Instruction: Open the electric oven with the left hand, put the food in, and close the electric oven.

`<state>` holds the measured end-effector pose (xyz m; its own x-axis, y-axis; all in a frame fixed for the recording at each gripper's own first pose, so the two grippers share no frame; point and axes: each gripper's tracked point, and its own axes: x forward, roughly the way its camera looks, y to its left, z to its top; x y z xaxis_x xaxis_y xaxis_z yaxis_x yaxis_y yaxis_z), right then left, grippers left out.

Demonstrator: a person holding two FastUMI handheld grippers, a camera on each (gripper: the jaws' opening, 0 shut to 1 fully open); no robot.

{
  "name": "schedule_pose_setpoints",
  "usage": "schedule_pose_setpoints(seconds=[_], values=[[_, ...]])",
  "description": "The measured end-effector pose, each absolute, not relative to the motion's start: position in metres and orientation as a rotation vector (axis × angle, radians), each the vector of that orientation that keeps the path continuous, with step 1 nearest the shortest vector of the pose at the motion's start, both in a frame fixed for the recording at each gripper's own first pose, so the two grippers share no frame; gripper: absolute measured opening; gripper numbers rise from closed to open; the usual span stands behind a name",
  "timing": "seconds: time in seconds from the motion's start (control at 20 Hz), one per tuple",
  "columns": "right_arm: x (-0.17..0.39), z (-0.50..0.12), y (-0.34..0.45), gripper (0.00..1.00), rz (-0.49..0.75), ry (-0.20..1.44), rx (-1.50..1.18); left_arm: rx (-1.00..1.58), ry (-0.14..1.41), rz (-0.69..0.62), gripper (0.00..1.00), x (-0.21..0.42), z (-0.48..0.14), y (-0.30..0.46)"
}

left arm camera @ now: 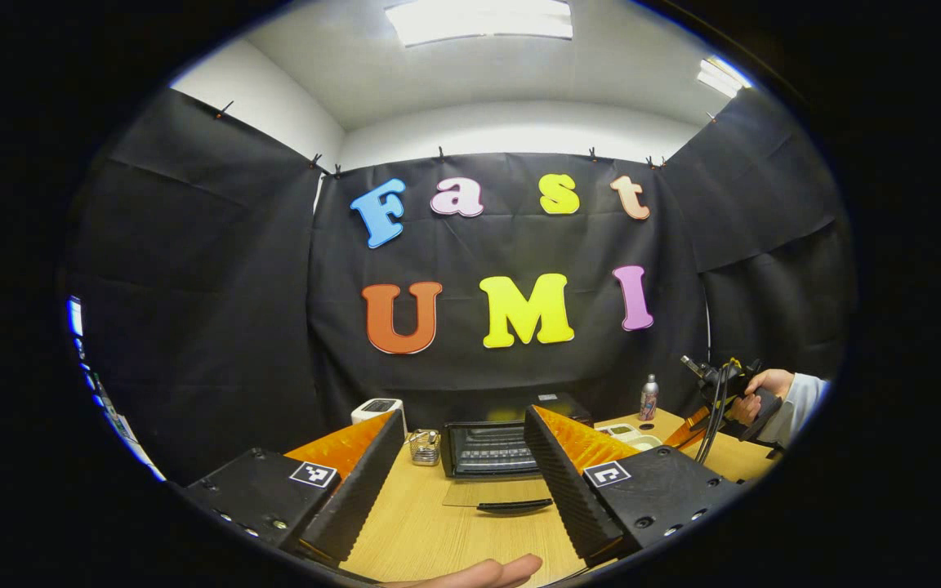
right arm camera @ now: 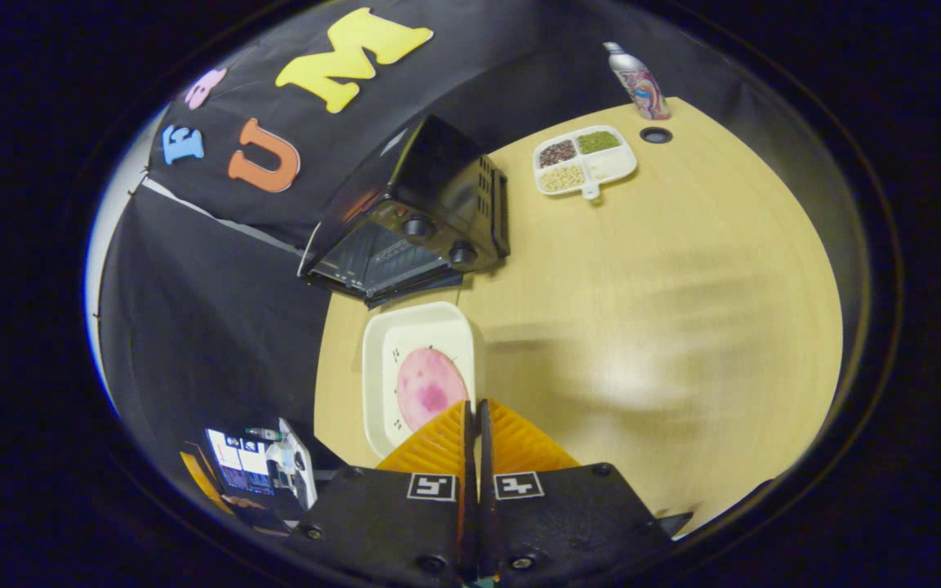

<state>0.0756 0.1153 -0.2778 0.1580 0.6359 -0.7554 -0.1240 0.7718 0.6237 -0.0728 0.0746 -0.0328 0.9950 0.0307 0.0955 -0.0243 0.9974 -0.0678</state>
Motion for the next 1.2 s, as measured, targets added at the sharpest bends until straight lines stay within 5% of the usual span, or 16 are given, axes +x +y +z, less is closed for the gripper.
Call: schedule_pose_setpoints(seconds=[0.6, 1.2], values=[[0.069, -0.283, 0.238, 0.00, 0.589, 1.337, 0.484, -0.042, -0.090, 0.068, 0.94, -0.081, -0.049, 0.115], [0.126, -0.323, 0.318, 0.04, 0.390, 1.232, 0.630, -0.049, -0.071, 0.080, 0.94, -0.058, -0.071, 0.149]])
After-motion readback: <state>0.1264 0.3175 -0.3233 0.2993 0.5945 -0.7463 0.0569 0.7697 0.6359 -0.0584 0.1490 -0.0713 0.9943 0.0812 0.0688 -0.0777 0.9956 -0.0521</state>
